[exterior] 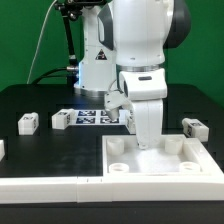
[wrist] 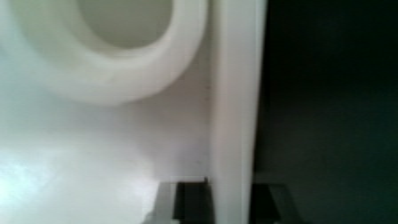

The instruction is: Assemble one leg

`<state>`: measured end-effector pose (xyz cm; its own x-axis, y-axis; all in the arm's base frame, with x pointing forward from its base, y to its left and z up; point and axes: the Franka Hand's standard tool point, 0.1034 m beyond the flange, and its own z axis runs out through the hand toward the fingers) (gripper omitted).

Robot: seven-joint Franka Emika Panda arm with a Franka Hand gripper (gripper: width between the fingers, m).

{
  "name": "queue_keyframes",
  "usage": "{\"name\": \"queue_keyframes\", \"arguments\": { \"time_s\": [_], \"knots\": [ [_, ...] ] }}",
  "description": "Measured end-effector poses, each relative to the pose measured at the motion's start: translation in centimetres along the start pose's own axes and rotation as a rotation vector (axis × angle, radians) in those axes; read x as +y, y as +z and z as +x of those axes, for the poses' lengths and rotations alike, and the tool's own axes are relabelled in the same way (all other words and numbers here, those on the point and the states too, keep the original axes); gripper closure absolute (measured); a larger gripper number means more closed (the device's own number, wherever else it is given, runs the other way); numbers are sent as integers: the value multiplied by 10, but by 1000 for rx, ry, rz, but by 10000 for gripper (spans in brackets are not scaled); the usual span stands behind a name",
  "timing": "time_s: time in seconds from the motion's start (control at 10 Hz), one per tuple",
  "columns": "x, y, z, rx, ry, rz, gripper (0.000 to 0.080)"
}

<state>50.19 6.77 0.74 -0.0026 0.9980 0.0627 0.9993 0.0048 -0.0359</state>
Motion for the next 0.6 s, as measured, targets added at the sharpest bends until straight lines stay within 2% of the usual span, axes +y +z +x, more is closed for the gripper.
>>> {"name": "queue_keyframes", "arguments": {
  "time_s": [0.5, 0.6],
  "knots": [
    [0, 0, 0, -2, 60, 6, 739],
    [0, 0, -1, -2, 60, 6, 559]
  ]
}}
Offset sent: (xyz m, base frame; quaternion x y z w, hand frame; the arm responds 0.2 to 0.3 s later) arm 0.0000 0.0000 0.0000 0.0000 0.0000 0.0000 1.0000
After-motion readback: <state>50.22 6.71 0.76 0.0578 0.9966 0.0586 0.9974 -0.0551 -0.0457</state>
